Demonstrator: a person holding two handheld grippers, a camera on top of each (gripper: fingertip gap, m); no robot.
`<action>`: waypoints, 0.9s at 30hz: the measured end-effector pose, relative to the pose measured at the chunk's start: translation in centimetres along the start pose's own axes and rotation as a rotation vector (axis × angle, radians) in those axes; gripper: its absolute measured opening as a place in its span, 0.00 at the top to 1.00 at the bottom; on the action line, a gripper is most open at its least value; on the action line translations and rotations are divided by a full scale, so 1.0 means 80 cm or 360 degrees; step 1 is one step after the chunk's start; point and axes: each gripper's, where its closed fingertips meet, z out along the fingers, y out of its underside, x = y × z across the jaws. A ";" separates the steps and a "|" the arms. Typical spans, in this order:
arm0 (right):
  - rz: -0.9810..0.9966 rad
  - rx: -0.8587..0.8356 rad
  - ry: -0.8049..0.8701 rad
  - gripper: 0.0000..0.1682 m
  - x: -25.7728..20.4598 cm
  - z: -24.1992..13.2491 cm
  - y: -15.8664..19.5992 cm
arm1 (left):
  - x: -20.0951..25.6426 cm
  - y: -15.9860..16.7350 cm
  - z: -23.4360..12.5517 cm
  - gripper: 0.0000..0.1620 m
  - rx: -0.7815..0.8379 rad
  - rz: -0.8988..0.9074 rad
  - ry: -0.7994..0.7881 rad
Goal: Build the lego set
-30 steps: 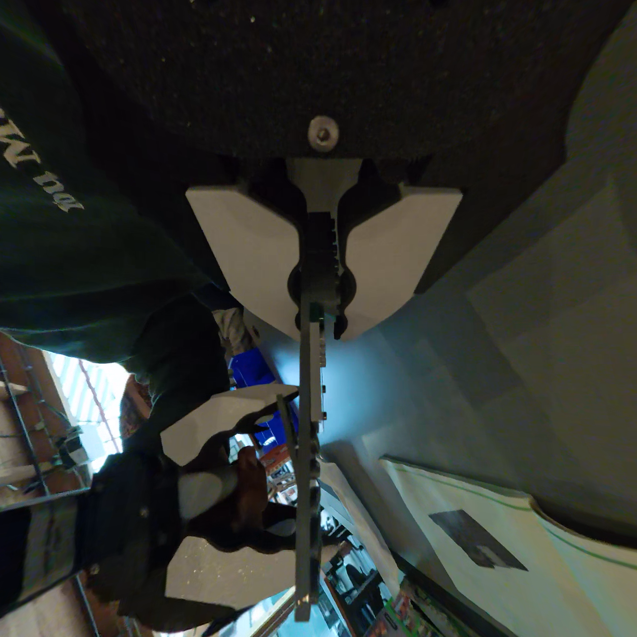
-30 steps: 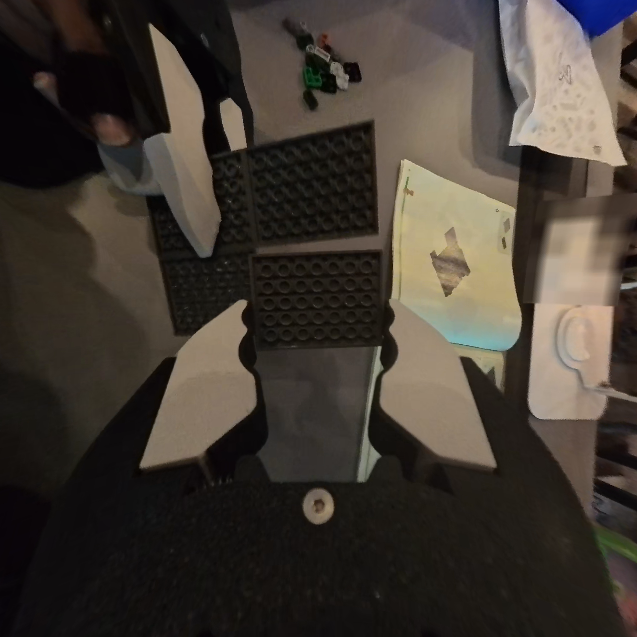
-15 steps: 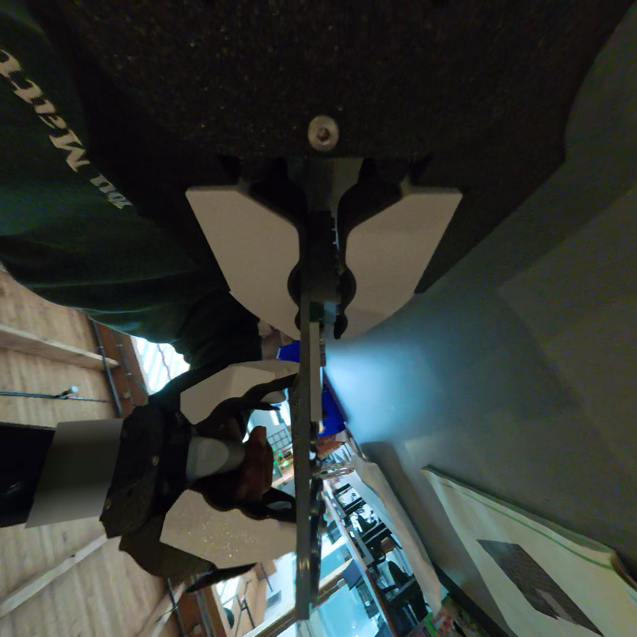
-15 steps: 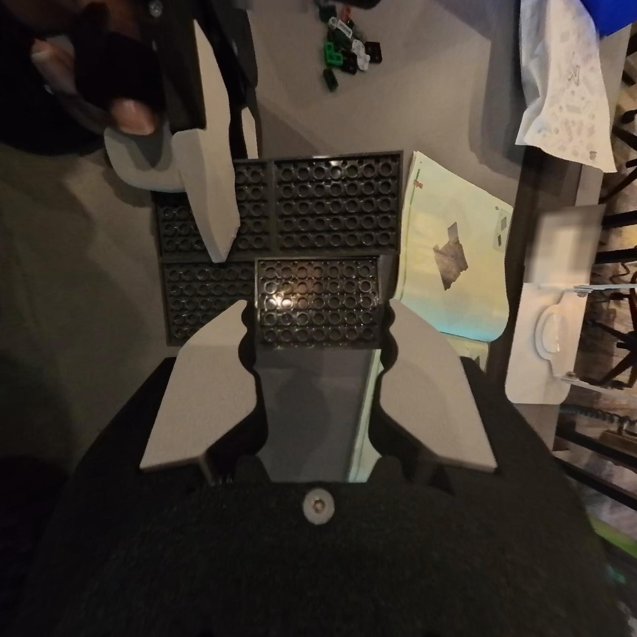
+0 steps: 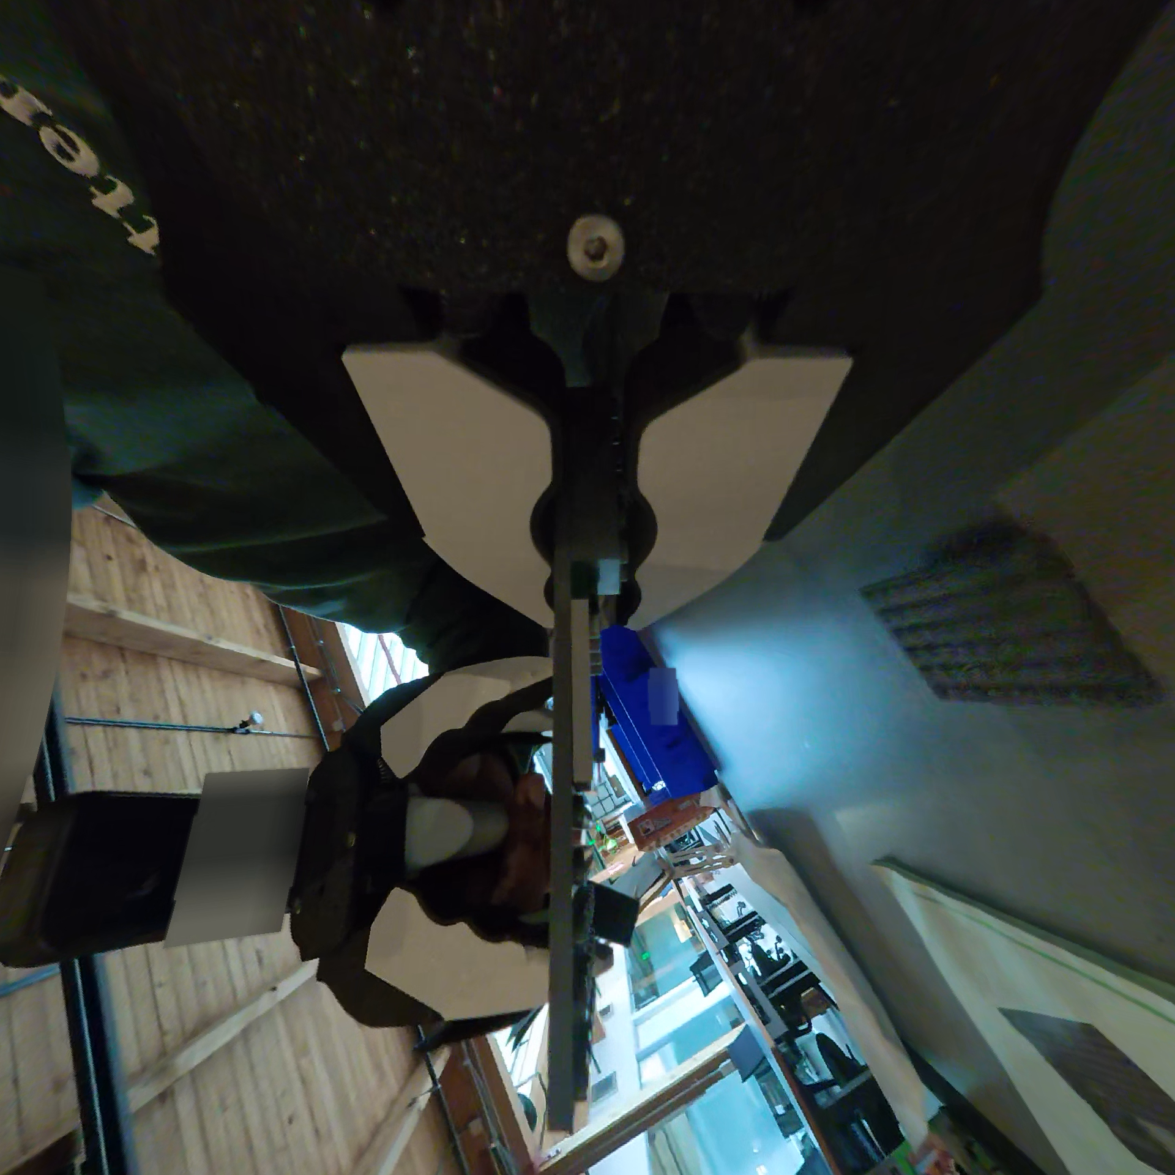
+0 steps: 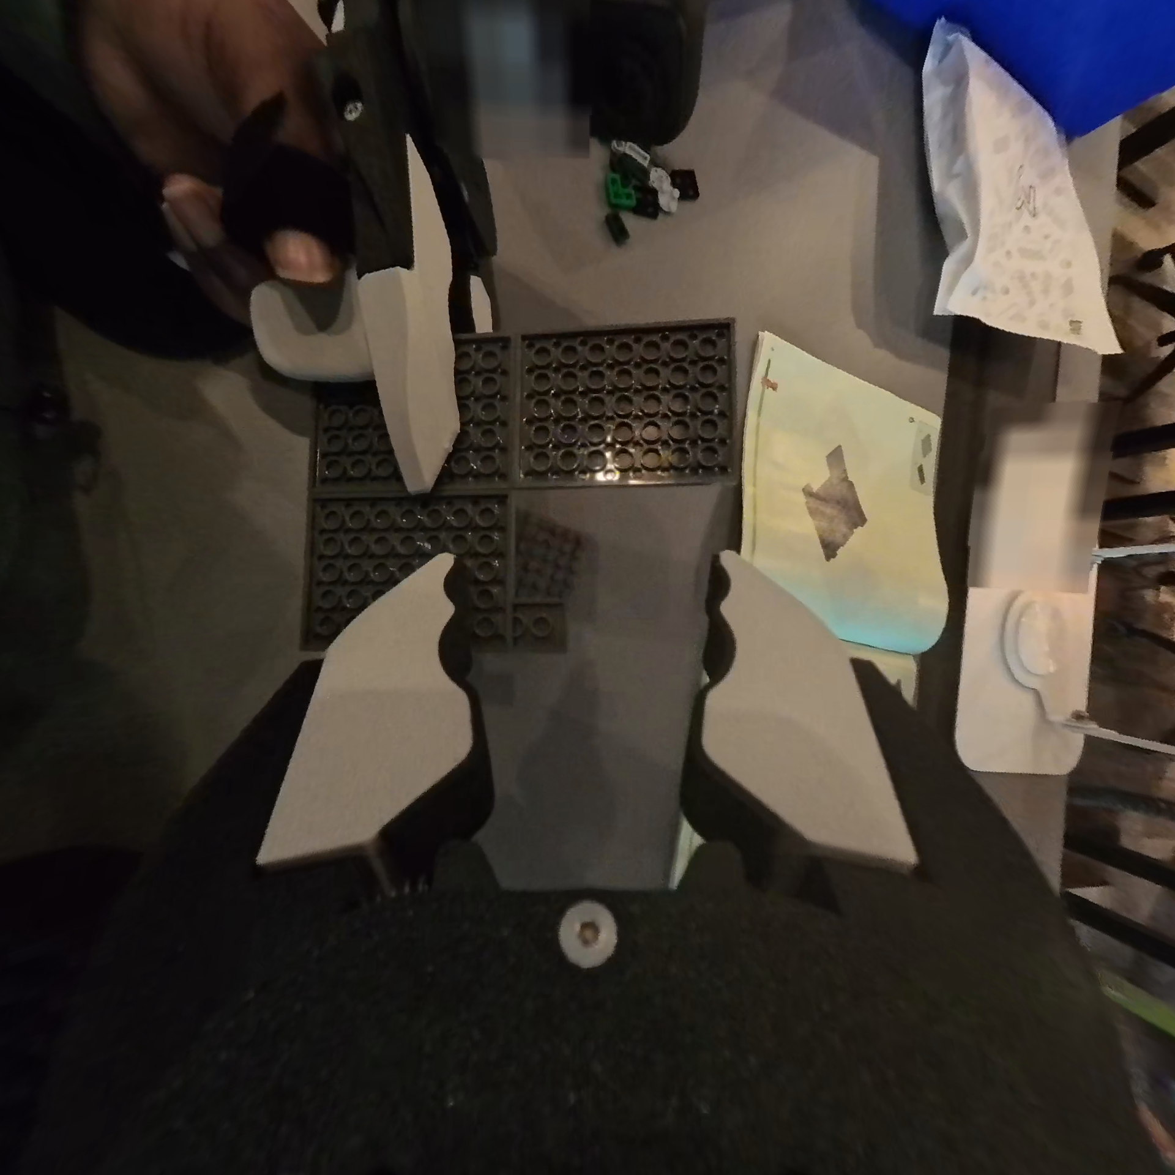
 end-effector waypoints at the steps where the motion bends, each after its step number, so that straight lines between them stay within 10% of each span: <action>1: 0.0005 0.0001 -0.0003 0.57 -0.001 0.000 0.001 | 0.000 0.000 0.000 0.91 -0.0003 0.0003 -0.0003; 16: 0.0270 0.0140 -0.0052 0.59 0.011 -0.008 0.022 | -0.019 -0.013 -0.029 0.91 0.0013 0.0110 -0.0241; 27: 0.0999 0.0443 -0.0583 0.58 -0.050 0.068 0.056 | -0.063 -0.021 -0.038 0.91 -0.0320 0.0085 -0.0361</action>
